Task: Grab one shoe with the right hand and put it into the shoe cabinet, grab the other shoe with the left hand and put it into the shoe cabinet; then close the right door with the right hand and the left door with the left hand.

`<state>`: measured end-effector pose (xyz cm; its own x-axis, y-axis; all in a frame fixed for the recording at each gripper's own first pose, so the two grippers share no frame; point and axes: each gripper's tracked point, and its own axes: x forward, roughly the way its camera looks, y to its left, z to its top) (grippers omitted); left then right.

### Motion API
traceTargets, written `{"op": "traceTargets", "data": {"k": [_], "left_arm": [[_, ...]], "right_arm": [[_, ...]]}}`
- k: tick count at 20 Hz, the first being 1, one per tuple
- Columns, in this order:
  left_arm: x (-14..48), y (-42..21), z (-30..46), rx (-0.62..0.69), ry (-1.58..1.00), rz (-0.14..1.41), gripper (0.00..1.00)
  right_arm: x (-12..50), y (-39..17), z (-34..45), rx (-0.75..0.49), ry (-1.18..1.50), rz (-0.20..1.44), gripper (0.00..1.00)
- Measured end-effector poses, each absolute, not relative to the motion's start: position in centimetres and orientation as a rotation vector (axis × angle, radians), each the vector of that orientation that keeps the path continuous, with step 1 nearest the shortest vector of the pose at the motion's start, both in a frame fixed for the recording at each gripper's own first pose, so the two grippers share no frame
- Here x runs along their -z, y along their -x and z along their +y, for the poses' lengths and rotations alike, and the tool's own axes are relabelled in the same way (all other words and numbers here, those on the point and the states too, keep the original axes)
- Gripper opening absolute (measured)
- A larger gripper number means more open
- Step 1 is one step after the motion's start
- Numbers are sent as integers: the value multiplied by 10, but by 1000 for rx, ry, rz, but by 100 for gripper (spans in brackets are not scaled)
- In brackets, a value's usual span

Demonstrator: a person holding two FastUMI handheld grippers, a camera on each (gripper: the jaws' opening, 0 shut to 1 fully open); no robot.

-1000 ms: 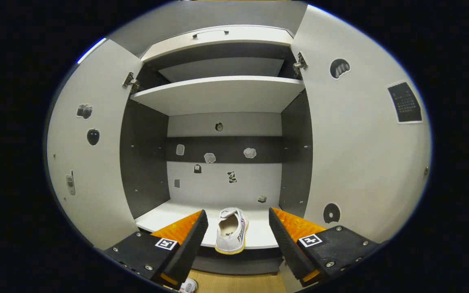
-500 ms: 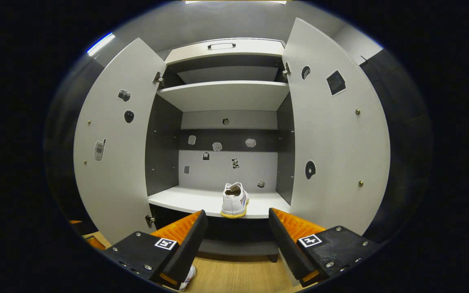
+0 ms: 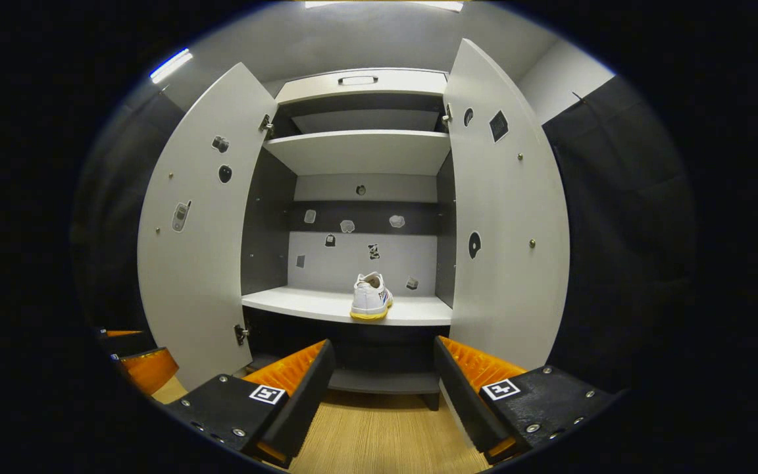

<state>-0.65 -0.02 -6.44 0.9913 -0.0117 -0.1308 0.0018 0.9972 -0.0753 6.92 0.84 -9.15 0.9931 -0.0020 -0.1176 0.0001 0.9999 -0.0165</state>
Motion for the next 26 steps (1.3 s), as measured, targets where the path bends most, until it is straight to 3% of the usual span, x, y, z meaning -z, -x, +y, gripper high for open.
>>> {"op": "traceTargets", "data": {"k": [5,8,13,17,26], "left_arm": [[102,-8,-14,61,141,273,96],[160,-14,-21,147,193,458,99],[274,-6,17,78,121,710,97],[329,3,36,62,65,883,100],[387,-44,61,-10,34,938,98]], "right_arm": [[94,-45,6,-2,15,104,93],[93,-34,3,3,-2,98,93],[102,-9,-8,20,6,111,93],[104,-6,-12,26,-4,117,93],[107,-3,-27,50,-6,132,93]]}}
